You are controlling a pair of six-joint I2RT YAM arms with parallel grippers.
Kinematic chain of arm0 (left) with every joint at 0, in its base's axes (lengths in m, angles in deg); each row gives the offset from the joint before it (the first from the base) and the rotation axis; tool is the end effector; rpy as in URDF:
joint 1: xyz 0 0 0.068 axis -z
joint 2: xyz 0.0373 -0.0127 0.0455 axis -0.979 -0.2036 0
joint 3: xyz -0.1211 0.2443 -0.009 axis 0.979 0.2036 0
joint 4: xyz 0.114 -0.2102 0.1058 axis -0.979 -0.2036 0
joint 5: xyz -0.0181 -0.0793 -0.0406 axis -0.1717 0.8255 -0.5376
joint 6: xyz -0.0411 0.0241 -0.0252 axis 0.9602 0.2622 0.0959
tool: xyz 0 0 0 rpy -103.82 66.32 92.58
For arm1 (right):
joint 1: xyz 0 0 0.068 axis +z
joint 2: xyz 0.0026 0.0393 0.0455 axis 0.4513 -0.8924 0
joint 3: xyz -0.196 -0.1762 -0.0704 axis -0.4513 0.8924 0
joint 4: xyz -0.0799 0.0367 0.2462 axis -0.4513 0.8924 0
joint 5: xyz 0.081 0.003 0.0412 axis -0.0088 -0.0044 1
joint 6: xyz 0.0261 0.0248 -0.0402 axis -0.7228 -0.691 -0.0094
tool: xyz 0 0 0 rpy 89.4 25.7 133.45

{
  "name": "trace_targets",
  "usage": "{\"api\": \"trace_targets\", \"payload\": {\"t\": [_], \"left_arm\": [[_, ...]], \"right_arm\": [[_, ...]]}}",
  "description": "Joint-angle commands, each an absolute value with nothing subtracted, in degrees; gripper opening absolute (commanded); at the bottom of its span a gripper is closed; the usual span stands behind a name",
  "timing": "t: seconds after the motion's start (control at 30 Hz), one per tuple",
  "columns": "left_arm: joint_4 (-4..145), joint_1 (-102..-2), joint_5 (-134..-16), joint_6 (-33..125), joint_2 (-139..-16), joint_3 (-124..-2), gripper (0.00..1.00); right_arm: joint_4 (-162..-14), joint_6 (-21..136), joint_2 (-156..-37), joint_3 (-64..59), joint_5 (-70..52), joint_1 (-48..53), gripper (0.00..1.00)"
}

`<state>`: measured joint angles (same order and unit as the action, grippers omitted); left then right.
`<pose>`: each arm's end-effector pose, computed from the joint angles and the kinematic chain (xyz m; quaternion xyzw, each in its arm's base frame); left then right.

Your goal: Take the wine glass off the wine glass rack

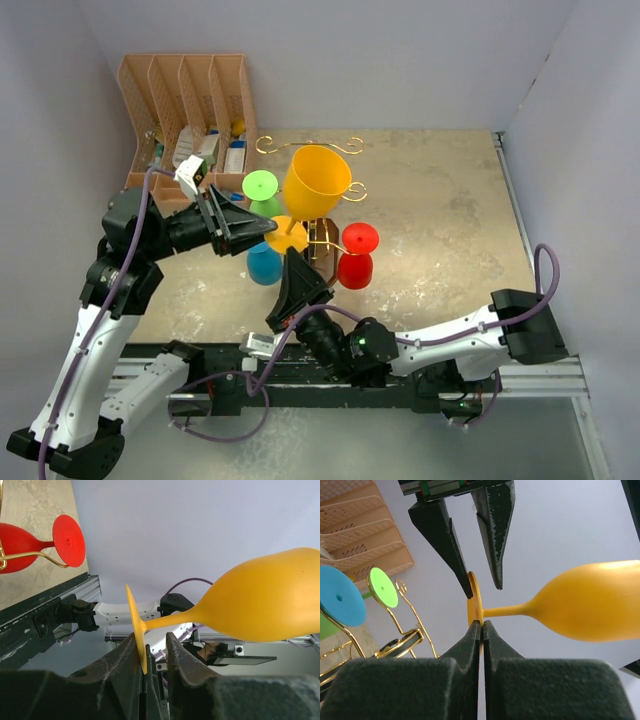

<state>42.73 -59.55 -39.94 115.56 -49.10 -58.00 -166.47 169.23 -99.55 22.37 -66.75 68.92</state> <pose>0.1339 -0.0711 0.4368 -0.1459 0.7181 -0.6537 0.1891 -0.0029 0.3005 0.3611 -0.4100 0.3217 -0.2263 0.8229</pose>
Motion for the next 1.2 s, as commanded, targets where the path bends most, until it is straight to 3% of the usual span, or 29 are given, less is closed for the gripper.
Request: {"api": "trace_targets", "payload": {"t": [0.0, 0.27, 0.47, 0.57, 0.83, 0.9, 0.97, 1.17], "left_arm": [[46.6, -59.9, -38.4, 118.7, -47.9, -56.4, 0.27], [52.4, -60.0, -36.9, 121.6, -46.7, -52.1, 0.0], [58.1, -59.9, -37.5, 124.2, -45.4, -47.5, 0.0], [60.2, -59.9, -38.5, 125.3, -45.2, -45.4, 0.0], [72.5, -59.9, -41.7, 130.7, -47.3, -39.4, 0.0], [75.6, -59.8, -42.3, 131.5, -48.6, -38.8, 0.0], [78.8, -59.8, -42.0, 130.7, -50.6, -38.8, 0.0], [83.2, -59.8, -39.7, 124.5, -56.9, -40.3, 0.0]], "right_arm": [[-171.7, 169.9, -100.0, 19.8, -65.7, 69.6, 0.0], [-173.0, 169.8, -100.2, 19.8, -66.4, 70.2, 0.0], [-172.6, 168.2, -98.5, 19.5, -68.5, 71.1, 0.0], [-172.9, 167.4, -97.8, 19.3, -70.1, 72.0, 0.05], [-173.4, 168.1, -96.3, 16.3, -82.4, 79.9, 0.33], [-173.1, 168.2, -95.3, 14.0, -86.9, 82.7, 0.44], [-173.1, 167.8, -94.4, 10.8, -92.7, 85.0, 0.64], [-166.4, 163.3, -89.9, -2.9, -104.7, 86.6, 0.67]]}}
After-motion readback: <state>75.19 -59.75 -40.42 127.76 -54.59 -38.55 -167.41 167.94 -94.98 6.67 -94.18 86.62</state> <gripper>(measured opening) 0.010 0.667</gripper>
